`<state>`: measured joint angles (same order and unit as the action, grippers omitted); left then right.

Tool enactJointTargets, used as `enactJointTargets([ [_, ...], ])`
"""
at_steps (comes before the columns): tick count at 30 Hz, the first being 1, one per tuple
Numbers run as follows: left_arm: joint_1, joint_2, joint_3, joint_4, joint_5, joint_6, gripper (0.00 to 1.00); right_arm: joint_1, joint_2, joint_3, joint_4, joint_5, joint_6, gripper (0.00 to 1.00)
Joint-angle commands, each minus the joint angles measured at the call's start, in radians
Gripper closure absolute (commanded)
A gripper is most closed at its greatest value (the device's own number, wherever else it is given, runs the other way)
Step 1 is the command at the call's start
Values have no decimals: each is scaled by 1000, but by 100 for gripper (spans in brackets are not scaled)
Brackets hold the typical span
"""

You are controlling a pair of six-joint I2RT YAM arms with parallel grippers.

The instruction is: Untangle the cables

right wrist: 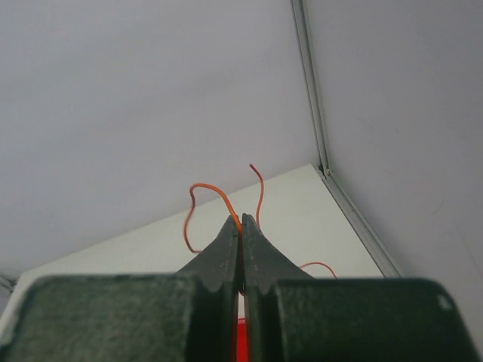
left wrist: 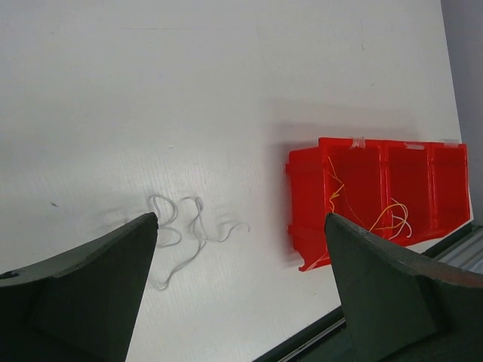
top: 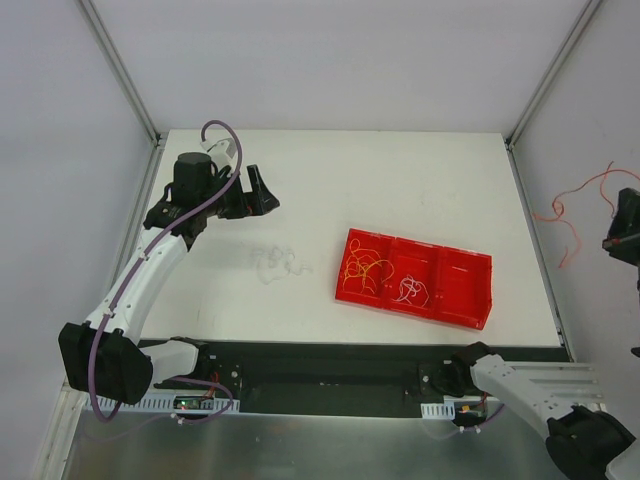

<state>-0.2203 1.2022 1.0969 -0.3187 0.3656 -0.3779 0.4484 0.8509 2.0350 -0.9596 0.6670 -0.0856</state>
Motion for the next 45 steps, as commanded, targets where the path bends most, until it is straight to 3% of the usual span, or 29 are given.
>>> enactJointTargets([
  [1,12,-26,-2,27,33,-9,9,-4,25,-22,-16,-24,-22,100],
  [15,12,-32,-9,38,46,-18,9,-4,-184,-590,70,11,83,100],
  [23,12,-35,-9,41,50,-18,9,-4,-112,-526,78,-4,64,100],
  [45,13,-29,-11,43,52,-18,8,-4,-161,-699,110,13,113,100],
])
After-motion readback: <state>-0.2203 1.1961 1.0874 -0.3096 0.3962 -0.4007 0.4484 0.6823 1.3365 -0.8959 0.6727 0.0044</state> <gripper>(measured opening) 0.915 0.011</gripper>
